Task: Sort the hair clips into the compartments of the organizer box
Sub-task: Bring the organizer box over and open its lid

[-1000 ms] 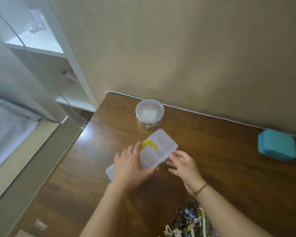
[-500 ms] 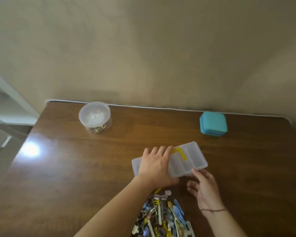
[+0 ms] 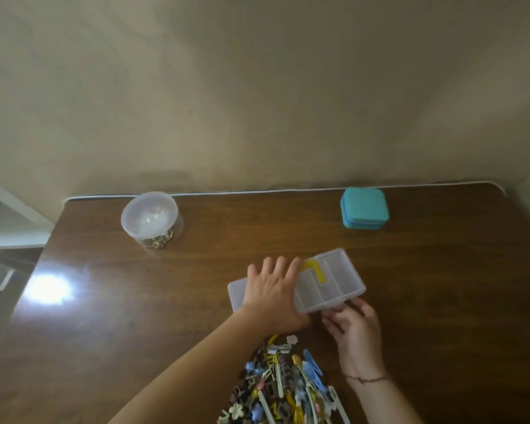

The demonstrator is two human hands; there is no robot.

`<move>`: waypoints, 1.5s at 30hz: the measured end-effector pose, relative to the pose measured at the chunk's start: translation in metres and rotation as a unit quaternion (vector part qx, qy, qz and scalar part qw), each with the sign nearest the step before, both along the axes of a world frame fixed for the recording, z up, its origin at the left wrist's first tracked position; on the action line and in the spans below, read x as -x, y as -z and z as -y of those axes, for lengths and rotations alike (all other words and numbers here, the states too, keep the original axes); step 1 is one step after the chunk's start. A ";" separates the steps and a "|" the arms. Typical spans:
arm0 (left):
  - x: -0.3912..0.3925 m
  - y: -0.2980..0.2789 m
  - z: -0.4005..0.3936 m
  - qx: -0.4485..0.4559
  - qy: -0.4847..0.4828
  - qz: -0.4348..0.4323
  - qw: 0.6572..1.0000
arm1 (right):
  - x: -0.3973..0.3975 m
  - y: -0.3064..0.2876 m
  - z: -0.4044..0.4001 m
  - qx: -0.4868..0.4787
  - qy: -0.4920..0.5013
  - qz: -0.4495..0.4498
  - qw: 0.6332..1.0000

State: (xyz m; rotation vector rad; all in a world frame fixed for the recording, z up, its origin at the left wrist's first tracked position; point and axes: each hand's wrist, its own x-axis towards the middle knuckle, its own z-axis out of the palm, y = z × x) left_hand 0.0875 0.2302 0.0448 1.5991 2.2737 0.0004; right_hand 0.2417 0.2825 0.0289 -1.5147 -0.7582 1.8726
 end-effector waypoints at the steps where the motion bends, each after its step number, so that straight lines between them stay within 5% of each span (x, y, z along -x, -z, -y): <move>1: 0.002 -0.002 -0.002 0.013 0.002 0.011 1.000 | 0.001 -0.001 0.003 0.011 -0.010 -0.003 1.000; 7: 0.035 -0.017 -0.013 0.098 -0.002 0.136 0.986 | 0.024 -0.009 0.036 0.128 -0.106 -0.035 0.985; 13: 0.042 -0.010 -0.008 0.087 0.008 0.149 0.985 | 0.053 -0.004 0.066 0.164 -0.122 -0.031 0.978; 23: 0.043 -0.003 0.004 -0.043 0.002 0.137 0.990 | 0.055 -0.009 0.069 0.030 -0.117 0.010 0.993; 30: 0.040 -0.003 0.004 -0.028 0.008 0.140 0.990 | 0.044 -0.018 0.069 -0.102 -0.196 0.100 0.970; 41: 0.038 -0.018 -0.008 0.023 0.035 0.062 0.997 | 0.035 -0.002 0.050 -0.059 -0.272 0.075 0.957; 45: 0.045 -0.022 -0.009 0.040 0.014 0.096 0.994 | 0.042 0.004 0.049 -0.065 -0.250 0.077 0.963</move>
